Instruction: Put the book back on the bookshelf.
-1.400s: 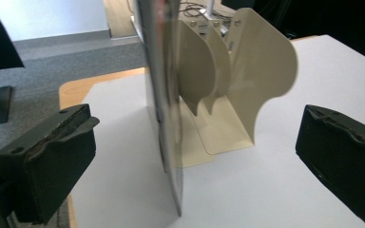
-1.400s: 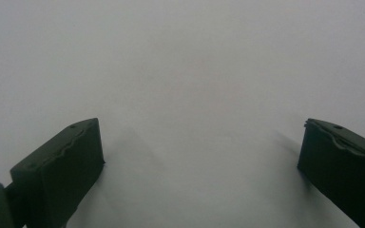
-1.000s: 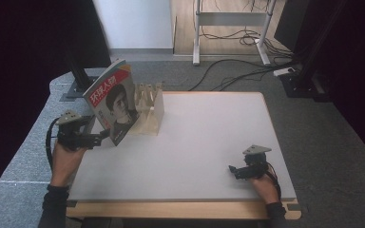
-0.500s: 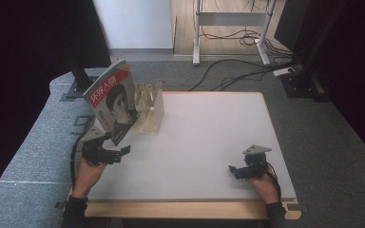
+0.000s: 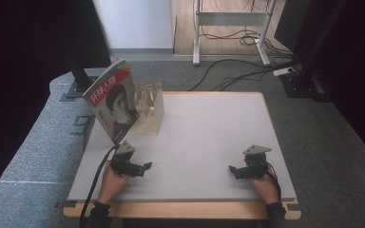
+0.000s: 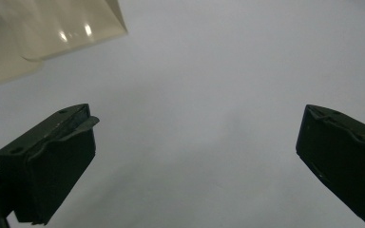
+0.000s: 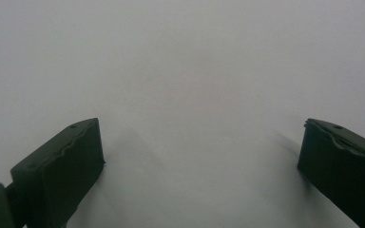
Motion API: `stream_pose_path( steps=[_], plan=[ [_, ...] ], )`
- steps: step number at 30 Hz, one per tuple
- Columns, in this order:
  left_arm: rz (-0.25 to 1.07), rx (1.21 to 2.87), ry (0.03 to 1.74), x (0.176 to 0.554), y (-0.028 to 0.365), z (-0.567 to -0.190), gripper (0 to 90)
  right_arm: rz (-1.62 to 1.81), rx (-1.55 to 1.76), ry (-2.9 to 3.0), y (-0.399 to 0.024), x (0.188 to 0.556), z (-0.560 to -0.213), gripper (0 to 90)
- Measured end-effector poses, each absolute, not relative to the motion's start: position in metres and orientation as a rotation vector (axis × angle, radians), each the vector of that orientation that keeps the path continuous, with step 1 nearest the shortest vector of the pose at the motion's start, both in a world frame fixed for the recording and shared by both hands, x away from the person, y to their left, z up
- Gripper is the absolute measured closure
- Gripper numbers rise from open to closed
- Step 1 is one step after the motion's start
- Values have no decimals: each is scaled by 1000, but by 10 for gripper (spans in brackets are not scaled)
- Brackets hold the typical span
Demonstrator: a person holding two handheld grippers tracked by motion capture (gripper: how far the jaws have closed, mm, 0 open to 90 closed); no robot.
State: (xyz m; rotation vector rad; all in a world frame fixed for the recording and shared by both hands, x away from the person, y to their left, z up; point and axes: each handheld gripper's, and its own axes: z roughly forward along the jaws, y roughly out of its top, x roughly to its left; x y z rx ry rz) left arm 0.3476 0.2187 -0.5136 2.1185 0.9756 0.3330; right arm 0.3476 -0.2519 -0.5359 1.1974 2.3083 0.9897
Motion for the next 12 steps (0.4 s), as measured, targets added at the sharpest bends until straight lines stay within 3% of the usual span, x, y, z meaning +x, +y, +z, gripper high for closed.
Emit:
stream_pose_path(
  steps=[5, 12],
  plan=[
    [359, 2233, 1010, 351, 205, -528, 0, 992, 1199, 2307, -252, 347, -536, 4],
    [361, 2235, 1009, 351, 205, -528, 0, 990, 1198, 2304, -251, 347, -537, 4]
  ],
)
